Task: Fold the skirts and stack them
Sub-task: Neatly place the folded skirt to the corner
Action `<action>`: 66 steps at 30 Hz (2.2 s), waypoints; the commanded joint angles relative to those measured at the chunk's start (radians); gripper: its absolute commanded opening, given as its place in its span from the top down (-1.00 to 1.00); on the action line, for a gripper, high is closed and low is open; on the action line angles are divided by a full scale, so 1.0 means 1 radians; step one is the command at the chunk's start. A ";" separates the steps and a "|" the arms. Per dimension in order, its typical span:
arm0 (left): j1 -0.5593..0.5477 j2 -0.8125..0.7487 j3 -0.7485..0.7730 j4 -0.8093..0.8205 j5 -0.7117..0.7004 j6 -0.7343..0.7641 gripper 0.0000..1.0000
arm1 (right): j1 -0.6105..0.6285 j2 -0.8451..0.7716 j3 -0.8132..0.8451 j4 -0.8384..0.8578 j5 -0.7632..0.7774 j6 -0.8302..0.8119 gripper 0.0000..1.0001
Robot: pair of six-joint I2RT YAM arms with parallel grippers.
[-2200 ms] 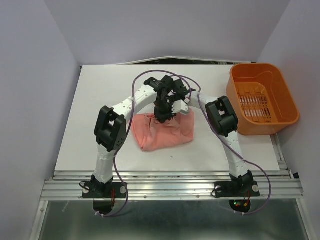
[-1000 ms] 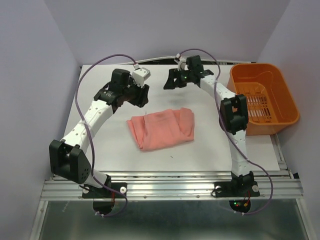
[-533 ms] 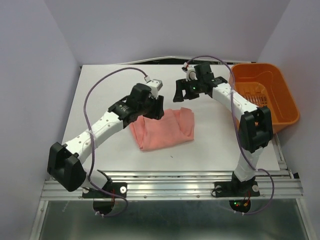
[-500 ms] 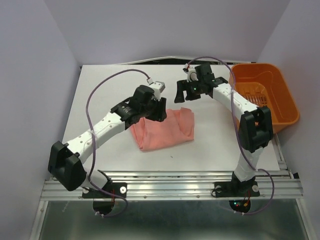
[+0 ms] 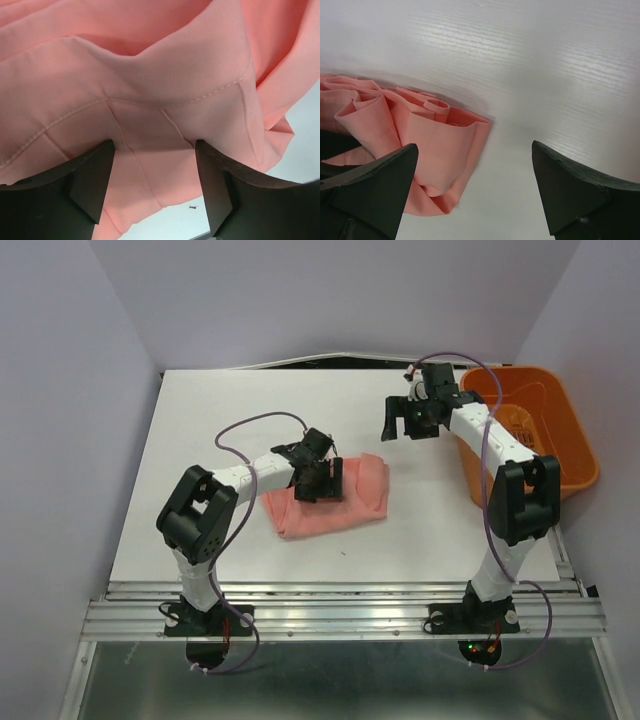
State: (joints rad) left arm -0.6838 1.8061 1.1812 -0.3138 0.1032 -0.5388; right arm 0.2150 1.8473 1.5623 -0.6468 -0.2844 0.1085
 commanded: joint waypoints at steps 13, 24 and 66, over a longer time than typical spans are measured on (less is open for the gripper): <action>0.475 0.274 0.343 -0.352 -0.249 0.476 -0.84 | -0.085 -0.028 0.030 -0.034 -0.015 -0.056 -1.00; 0.722 0.270 0.319 -0.429 -0.281 0.856 -0.93 | -0.085 -0.025 0.044 -0.063 -0.018 -0.075 -1.00; 0.914 -0.113 0.287 -0.597 -0.034 1.232 -0.70 | -0.085 -0.140 -0.074 -0.093 -0.024 -0.086 -1.00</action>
State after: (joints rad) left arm 0.2264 1.6039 1.4097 -0.8429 0.0483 0.6010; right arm 0.1261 1.7451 1.5040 -0.7429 -0.3111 0.0406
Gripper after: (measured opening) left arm 0.848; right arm 0.999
